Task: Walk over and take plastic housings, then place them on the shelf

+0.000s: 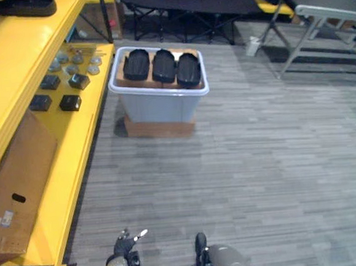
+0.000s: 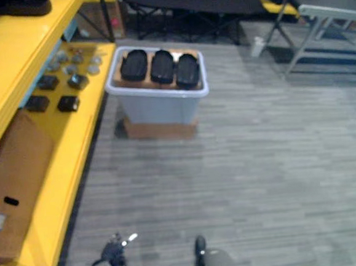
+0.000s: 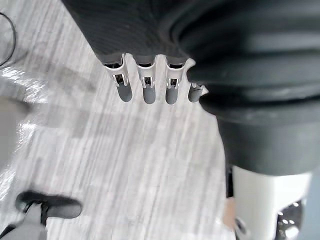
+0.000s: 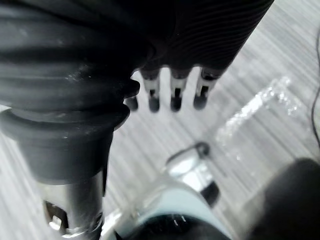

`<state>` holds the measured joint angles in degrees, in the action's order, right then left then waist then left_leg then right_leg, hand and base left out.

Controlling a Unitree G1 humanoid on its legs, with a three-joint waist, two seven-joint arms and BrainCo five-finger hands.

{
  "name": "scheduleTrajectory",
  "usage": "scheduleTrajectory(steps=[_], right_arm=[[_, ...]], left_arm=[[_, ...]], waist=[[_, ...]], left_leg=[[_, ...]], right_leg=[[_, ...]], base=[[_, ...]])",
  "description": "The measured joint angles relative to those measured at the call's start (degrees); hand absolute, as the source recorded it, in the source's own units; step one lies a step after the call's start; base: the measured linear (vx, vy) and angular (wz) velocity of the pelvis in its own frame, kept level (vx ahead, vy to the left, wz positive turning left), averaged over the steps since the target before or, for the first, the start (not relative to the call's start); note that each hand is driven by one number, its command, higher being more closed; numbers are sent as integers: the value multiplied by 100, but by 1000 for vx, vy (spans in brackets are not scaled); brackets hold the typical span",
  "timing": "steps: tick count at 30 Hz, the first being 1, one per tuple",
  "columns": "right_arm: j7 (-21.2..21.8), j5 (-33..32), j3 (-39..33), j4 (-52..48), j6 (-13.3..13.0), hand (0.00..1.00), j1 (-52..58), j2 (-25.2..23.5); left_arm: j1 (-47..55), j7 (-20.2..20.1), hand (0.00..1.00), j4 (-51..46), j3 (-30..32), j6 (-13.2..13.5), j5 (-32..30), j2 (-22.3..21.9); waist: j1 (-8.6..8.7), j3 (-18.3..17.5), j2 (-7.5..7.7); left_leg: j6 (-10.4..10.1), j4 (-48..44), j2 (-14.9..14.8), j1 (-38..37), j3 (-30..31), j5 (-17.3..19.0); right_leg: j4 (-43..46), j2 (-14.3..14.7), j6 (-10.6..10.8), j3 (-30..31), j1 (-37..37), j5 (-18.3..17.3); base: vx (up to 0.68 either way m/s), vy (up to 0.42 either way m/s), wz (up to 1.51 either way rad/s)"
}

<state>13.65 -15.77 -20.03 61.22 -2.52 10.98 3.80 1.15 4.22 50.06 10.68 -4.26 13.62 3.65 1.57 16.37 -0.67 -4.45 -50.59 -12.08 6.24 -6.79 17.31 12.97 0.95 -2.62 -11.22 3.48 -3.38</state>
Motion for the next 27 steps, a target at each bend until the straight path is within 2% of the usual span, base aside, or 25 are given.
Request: scheduleTrajectory(steps=[1, 2, 3, 4, 6, 7, 8, 9, 10, 11, 12, 13, 14, 15, 16, 17, 18, 19, 20, 21, 22, 23, 24, 25, 27], right_arm=[[-3, 79, -13, -7, -115, 0, -140, 87], [-9, 77, -11, -43, -159, 0, -240, 103], [-23, 69, -13, -222, -234, 0, -425, 110], [-50, 56, -16, -322, -270, 0, -547, 154], [-177, -68, -12, -756, -415, 0, -870, 351], [-233, -100, 7, -855, -425, 0, -930, 362], [-289, -173, 125, -918, -420, 0, -973, 368], [-391, -195, 340, -918, -391, 0, -962, 310], [-423, -197, 434, -924, -375, 0, -962, 270], [-498, -202, 570, -947, -330, 0, -958, 207], [-518, -215, 568, -940, -281, 0, -957, 166], [-522, -282, 572, -882, -202, 0, -965, 130], [-514, -315, 558, -778, -142, 0, -953, 120], [-496, -312, 550, -576, -69, 0, -868, 133], [-488, -303, 551, -497, -31, 0, -793, 135], [-465, -259, 553, -376, 18, 0, -692, 122], [-410, -232, 550, -203, 38, 0, -653, 97], [-364, -147, 542, -155, 50, 0, -660, 99], [-361, -144, 534, -155, 49, 0, -668, 101], [-359, -147, 479, -143, 55, 0, -675, 109], [-345, -151, 357, -134, 92, 0, -675, 102], [-331, -149, 285, -149, 119, 0, -673, 85], [-316, -145, 246, -153, 133, 0, -646, 42], [-247, -130, 98, -178, 129, 0, -599, 51], [-186, -104, -30, -209, 134, 0, -462, 55]], left_arm=[[93, -27, 0, 60, 102, -85, -8, -22], [176, -53, 0, 50, 153, -106, -25, -21], [291, -95, 0, -95, 307, -105, 58, -56], [334, -123, 0, -153, 309, -106, -34, -74], [684, -272, 0, -193, 461, -74, -313, -152], [821, -289, 0, -195, 510, -45, -375, -167], [1099, -318, 0, -97, 628, -28, -549, -180], [1389, -350, 0, -34, 650, 17, -672, -193], [1488, -379, 0, -38, 649, 57, -752, -183], [1537, -465, 0, -37, 634, 70, -774, -182], [1466, -518, 0, -46, 590, 66, -826, -186], [1448, -562, 0, -78, 562, 103, -874, -11], [1349, -515, 0, -86, 519, 132, -823, 60], [1247, -446, 0, -138, 430, 207, -687, 143], [1183, -425, 0, -190, 410, 273, -656, 148], [1075, -418, 0, -281, 383, 367, -523, 152], [909, -412, 0, -402, 341, 521, -451, 141], [709, -383, 0, -531, 181, 623, -448, 144], [606, -370, 0, -591, 140, 663, -449, 142], [378, -316, 0, -605, 4, 704, -456, 94], [207, -259, 0, -593, -76, 705, -462, 40], [126, -240, 0, -586, -77, 689, -452, 26], [-7, -179, 0, -530, -75, 655, -436, 31], [-114, -96, 0, -444, -65, 567, -295, -56], [-217, -3, 0, -352, -61, 411, -212, -231]], waist=[[-74, 95, -23], [-127, 137, 30], [-243, 182, 43], [-273, 232, -23], [-458, 323, -268], [-501, 328, -314], [-640, 317, -315], [-740, 287, -176], [-751, 254, -105], [-756, 195, 120], [-754, 161, 253], [-751, 168, 376], [-708, 201, 421], [-654, 209, 433], [-640, 201, 427], [-610, 192, 371], [-572, 108, 377], [-553, 63, 344], [-540, 57, 331], [-486, 76, 247], [-466, 53, 209], [-469, 44, 227], [-462, 51, 217], [-425, 46, 88], [-374, 19, -6]], left_leg=[[-13, -46, 127, 230, 50, 143], [-8, 103, 276, 334, 72, 169], [-15, 659, 609, 611, 121, 165], [-40, 1028, 750, 712, 140, 145], [-37, 2533, 1202, 1069, 146, -346], [-56, 2833, 1228, 1093, 144, -539], [25, 2964, 1188, 1067, 123, -1061], [250, 2674, 1191, 981, 46, -1252], [402, 2481, 1206, 995, -11, -1137], [663, 2228, 1287, 1054, -68, -857], [709, 2143, 1311, 1074, -112, -714], [738, 2110, 1316, 946, -183, -527], [751, 2097, 1329, 756, -184, -394], [746, 2106, 1323, 406, -175, -276], [762, 2118, 1302, 229, -174, -237], [757, 2190, 1252, 16, -166, -203], [747, 2358, 1161, -165, -150, -203], [688, 2450, 1023, -228, -141, -212], [629, 2467, 957, -219, -143, -199], [526, 2501, 807, -227, -76, -141], [385, 2528, 681, -229, -27, -55], [316, 2504, 625, -226, -17, -2], [164, 2373, 495, -225, 6, 136], [108, 2335, 308, -231, 128, 174], [36, 2601, 189, -464, 191, 138]], right_leg=[[-66, -54, -60, 3, -331, -99], [-73, -138, -20, 8, -462, -209], [-79, -289, 39, 9, -658, -412], [-60, -320, 32, 17, -745, -470], [156, -425, 145, 139, -948, -920], [251, -417, 177, 194, -974, -1083], [607, -392, 230, 387, -1017, -1465], [818, -410, 185, 582, -1128, -1778], [866, -440, 187, 657, -1172, -1893], [1059, -517, 226, 708, -1143, -2006], [1496, -594, 321, 753, -948, -1987], [2492, -728, 816, 725, -538, -1807], [3286, -898, 1040, 624, -260, -1696], [3939, -1051, 943, 450, -82, -1741], [3990, -1105, 868, 347, -62, -1785], [3731, -1115, 759, 217, -39, -1844], [2935, -1029, 693, 121, 54, -1864], [1861, -884, 685, 87, 179, -1751], [1300, -833, 687, 90, 260, -1580], [617, -755, 688, 80, 327, -792], [147, -756, 698, 81, 339, -213], [-3, -764, 720, 84, 345, 19], [-177, -741, 763, 53, 325, 429], [-186, -529, 673, 12, 232, 428], [-119, -400, 550, -31, 92, 269]], base=[[466, -132, -7], [413, -106, 3], [301, -60, 1], [351, -18, -8], [353, 67, -23], [450, 159, -47], [517, 201, -69], [439, 176, -68], [404, 132, -48], [385, 88, -22], [555, 133, -28], [518, 112, -19], [490, 91, -12], [408, 47, 3], [407, 0, 9], [361, -52, 12], [406, -98, 3], [308, -113, -5], [315, -136, -7], [292, -170, -8], [283, -188, -11], [224, -177, -25], [203, -160, -27], [210, -155, -25], [237, -195, 1]])
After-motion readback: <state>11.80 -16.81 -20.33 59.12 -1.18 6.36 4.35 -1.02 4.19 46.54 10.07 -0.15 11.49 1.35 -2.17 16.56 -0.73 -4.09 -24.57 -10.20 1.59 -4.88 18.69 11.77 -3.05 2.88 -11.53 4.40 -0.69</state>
